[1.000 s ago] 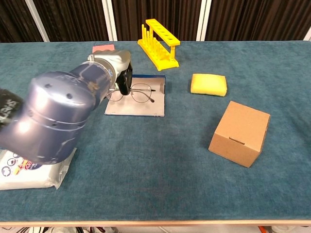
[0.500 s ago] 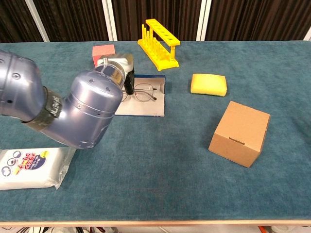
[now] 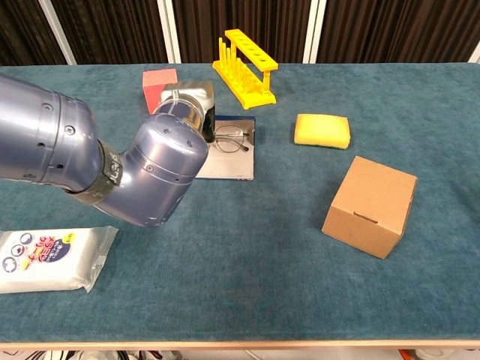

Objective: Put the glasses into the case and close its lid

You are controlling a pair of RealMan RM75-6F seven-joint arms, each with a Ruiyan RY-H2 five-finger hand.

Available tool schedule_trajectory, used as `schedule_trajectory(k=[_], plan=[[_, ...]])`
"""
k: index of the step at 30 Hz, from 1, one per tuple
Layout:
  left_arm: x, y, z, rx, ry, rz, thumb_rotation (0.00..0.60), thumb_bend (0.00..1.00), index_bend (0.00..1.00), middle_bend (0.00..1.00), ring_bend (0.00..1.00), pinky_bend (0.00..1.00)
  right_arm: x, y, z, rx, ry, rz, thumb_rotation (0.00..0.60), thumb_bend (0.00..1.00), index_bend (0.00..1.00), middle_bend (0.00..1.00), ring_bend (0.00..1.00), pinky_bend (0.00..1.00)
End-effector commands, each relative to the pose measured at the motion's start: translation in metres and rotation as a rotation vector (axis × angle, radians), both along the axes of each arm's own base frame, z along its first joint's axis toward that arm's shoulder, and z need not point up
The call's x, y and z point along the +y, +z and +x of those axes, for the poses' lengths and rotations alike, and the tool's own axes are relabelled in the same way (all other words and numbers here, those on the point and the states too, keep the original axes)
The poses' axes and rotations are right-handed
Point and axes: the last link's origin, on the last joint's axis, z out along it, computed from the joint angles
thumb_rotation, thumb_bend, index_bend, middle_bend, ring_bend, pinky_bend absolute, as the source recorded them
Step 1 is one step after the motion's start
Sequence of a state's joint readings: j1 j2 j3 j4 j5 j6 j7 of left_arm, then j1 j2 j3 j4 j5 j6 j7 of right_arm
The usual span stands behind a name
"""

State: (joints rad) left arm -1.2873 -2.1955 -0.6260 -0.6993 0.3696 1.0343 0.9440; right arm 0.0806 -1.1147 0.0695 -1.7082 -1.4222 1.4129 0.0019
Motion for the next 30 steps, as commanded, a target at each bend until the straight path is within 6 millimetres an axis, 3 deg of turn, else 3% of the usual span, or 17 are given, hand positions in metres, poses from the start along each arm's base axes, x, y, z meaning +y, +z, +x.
schedule_trajectory(k=[1, 19, 30], plan=[[-0.0001, -0.0014, 0.0014, -0.002, -0.002, -0.002, 0.600, 0.42, 0.58, 0.16, 0.00, 0.00, -0.0001, 0.0000, 0.0000, 0.001, 0.000, 0.000, 0.600, 0.00, 0.00, 0.00, 0.00, 0.18], [0.0049, -0.0032, -0.0027, 0.009, 0.014, 0.015, 0.600, 0.42, 0.58, 0.16, 0.00, 0.00, 0.0001, -0.0001, -0.0005, -0.001, -0.006, 0.004, 0.600, 0.00, 0.00, 0.00, 0.00, 0.18], [0.0050, -0.0047, -0.0021, 0.022, 0.001, 0.020, 0.600, 0.42, 0.45, 0.15, 0.00, 0.00, 0.0001, -0.0001, -0.0005, 0.000, -0.007, 0.008, 0.600, 0.00, 0.00, 0.00, 0.00, 0.18]])
